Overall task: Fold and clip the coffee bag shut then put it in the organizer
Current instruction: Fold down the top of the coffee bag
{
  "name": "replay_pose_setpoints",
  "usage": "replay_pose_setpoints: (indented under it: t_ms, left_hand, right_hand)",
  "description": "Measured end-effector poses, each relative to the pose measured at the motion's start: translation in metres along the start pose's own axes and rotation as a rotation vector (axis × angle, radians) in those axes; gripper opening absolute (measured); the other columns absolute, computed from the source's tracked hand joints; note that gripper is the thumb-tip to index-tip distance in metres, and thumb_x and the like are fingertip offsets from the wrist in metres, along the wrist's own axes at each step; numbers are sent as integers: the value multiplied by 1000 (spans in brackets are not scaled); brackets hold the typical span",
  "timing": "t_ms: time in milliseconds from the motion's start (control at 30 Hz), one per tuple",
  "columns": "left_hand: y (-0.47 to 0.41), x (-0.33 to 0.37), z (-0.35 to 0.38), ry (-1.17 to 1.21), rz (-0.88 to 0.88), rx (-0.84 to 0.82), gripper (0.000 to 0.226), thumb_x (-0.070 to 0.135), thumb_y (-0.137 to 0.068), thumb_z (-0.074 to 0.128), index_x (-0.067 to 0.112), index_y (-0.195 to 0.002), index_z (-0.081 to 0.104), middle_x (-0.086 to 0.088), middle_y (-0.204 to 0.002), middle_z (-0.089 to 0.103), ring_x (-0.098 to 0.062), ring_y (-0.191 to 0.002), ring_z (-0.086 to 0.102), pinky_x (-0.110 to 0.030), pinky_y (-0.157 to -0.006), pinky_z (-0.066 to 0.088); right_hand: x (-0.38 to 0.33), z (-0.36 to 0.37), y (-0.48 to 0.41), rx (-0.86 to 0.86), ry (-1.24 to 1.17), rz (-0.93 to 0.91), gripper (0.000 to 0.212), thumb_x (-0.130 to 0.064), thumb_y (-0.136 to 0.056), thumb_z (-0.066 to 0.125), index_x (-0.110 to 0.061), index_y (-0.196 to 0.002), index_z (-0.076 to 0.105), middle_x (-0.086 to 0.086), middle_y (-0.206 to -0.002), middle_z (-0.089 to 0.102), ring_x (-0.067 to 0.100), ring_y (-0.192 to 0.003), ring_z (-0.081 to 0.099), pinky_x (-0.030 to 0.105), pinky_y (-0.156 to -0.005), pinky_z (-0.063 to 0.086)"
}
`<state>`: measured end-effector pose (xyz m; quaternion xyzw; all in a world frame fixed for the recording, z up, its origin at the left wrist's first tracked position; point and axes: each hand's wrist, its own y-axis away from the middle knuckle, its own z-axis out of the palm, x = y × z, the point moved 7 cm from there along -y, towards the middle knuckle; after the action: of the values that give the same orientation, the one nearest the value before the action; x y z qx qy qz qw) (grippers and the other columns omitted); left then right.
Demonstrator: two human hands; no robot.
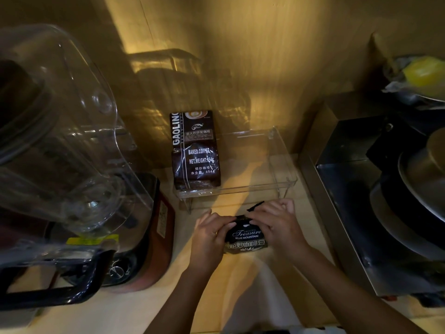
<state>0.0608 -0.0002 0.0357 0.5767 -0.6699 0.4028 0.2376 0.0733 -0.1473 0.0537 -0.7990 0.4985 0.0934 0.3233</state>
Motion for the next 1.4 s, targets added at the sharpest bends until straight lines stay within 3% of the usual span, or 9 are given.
replay_pose_setpoints:
  t_ms: [133,233,600,733,867,967,1133,1267,1400]
  left_hand:
    - [-3,5,-1,-59,53,-9,23,30,-83,53,16,-86,70,-5,-70,67,-7,-74,48,-30,-75,40]
    - [-4,10,-3,-159,106,-26,28,31,-85,47,12,-77,66,-5,-68,66,-13,-70,52,-30,-69,38]
    - [-14,18,2,-324,230,-99,24,21,-85,46,8,-71,61,-7,-63,62,-22,-59,56,-25,-61,34]
    - [-19,19,4,-299,216,-106,26,23,-84,44,8,-71,61,-7,-64,63,-22,-61,57,-24,-60,34]
    - [-24,15,0,-295,142,-94,29,29,-83,41,10,-73,61,-6,-67,63,-23,-65,57,-30,-61,39]
    - [-27,27,9,-534,295,-136,8,20,-76,57,14,-77,63,-2,-66,64,-22,-62,58,-27,-61,35]
    - [-38,51,40,-591,360,-264,26,7,-47,75,15,-68,62,0,-63,64,-19,-57,59,-23,-43,40]
    - [-41,52,34,-530,430,-233,14,17,-68,47,15,-63,60,1,-57,61,-20,-54,58,-24,-40,36]
    - [-42,41,22,-570,441,-162,31,32,-78,64,15,-54,55,0,-49,60,-17,-44,54,-23,-37,35]
  right_hand:
    - [-26,11,-7,-6,61,-92,21,-16,-80,45,-14,-72,65,-1,-69,68,17,-68,60,30,-73,27]
    - [-29,15,-9,-4,69,-85,27,-24,-80,41,-13,-68,63,0,-67,66,19,-67,60,30,-75,27]
    - [28,-3,-8,40,18,44,11,-3,-72,59,-11,-71,67,3,-71,71,16,-72,59,30,-74,22]
    - [45,-4,-8,31,10,114,32,-26,-83,46,-5,-64,61,11,-62,66,26,-60,60,31,-71,34]
    - [39,-3,-11,13,-10,57,36,-26,-85,42,-2,-62,58,13,-59,61,27,-58,55,36,-61,47]
    - [32,-1,-13,9,14,-5,34,-21,-86,41,-3,-63,58,12,-60,62,27,-58,54,35,-60,41]
    - [20,1,-19,-16,83,-61,31,-20,-85,37,-6,-62,55,9,-59,58,24,-59,48,32,-58,38]
    - [23,-7,-18,-20,101,-114,36,-25,-88,39,-7,-60,53,9,-57,56,23,-57,46,30,-56,32]
    - [29,-5,-20,-32,60,-73,46,-33,-92,31,-8,-61,54,8,-59,58,24,-57,50,33,-55,38]
